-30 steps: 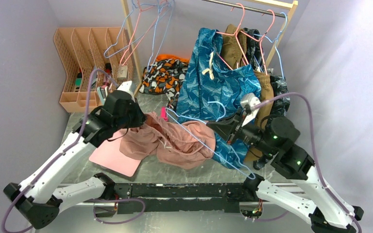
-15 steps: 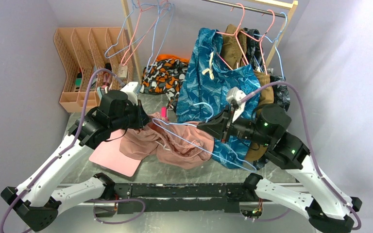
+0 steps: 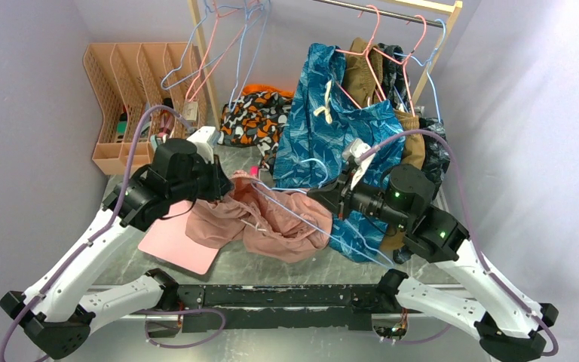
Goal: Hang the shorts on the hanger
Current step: Hang the shorts on the hanger.
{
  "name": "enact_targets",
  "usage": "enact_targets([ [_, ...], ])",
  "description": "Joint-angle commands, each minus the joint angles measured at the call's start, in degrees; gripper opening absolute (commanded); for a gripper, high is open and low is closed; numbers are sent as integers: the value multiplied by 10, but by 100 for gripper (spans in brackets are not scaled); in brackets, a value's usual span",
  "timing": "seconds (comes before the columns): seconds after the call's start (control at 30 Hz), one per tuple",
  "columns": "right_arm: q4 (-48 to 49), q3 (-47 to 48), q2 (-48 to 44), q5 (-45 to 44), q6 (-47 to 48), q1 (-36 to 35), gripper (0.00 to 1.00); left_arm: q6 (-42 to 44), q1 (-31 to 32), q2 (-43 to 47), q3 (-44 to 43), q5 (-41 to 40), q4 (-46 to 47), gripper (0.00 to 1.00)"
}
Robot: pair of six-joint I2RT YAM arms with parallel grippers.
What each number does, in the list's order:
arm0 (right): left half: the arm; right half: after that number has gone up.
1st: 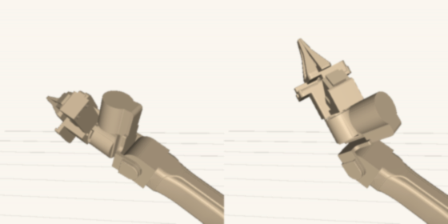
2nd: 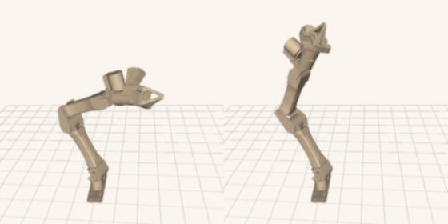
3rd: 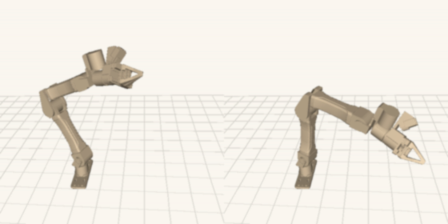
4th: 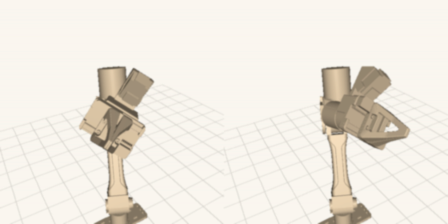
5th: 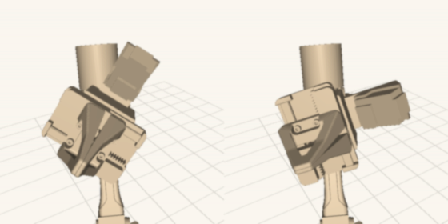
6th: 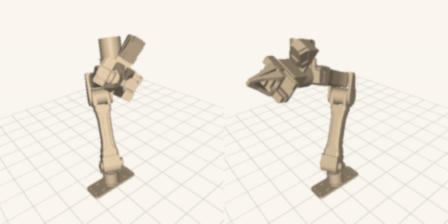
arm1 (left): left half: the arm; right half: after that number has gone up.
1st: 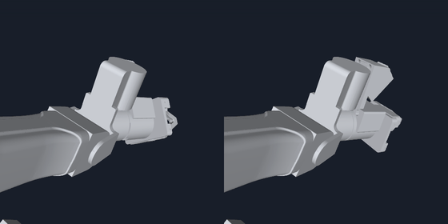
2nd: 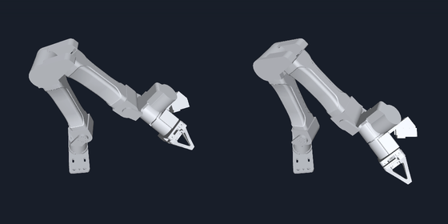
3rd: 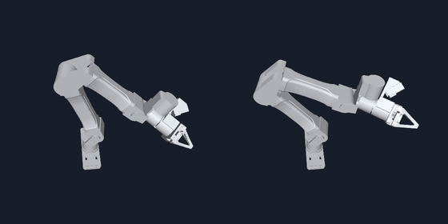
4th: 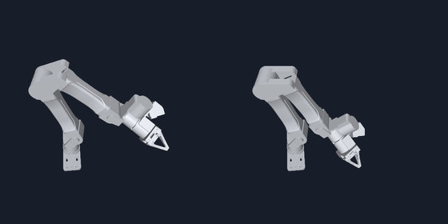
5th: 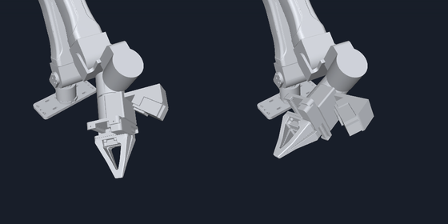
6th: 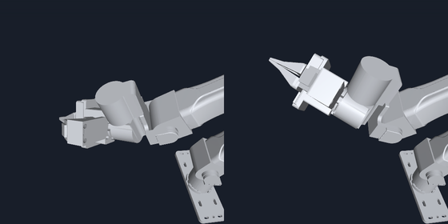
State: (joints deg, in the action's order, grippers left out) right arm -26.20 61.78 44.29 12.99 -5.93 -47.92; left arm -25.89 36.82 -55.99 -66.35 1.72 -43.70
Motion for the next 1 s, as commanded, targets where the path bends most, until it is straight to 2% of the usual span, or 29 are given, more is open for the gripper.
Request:
enact_targets([
  [0.0, 23, 8, -13, -38, 24, 0, 0, 11, 3, 2, -42, 22, -14, 7],
  [0.13, 8, 10, 23, 31, 33, -1, 0, 13, 4, -1, -58, 34, -18, 7],
  [0.27, 79, -27, 31, 73, 3, -14, 0, 13, 3, -6, -62, 46, -18, 7],
  [0.4, 178, -72, 34, 68, -40, -27, 0, 11, 3, -11, -64, 48, -21, 7],
  [0.5, 232, -93, 31, 11, -47, -36, 0, 11, 4, -10, -69, 51, -20, 7],
  [0.6, 292, -123, 29, -6, -50, -38, 0, 9, 4, -11, -78, 50, -21, 7],
  [0.8, 302, -117, 90, -9, -29, -64, 0, 12, 4, -16, -101, 54, -35, 7],
  [0.97, 304, -90, 84, -1, -6, -76, 0, 20, 4, -17, -118, 39, -56, 7],
])
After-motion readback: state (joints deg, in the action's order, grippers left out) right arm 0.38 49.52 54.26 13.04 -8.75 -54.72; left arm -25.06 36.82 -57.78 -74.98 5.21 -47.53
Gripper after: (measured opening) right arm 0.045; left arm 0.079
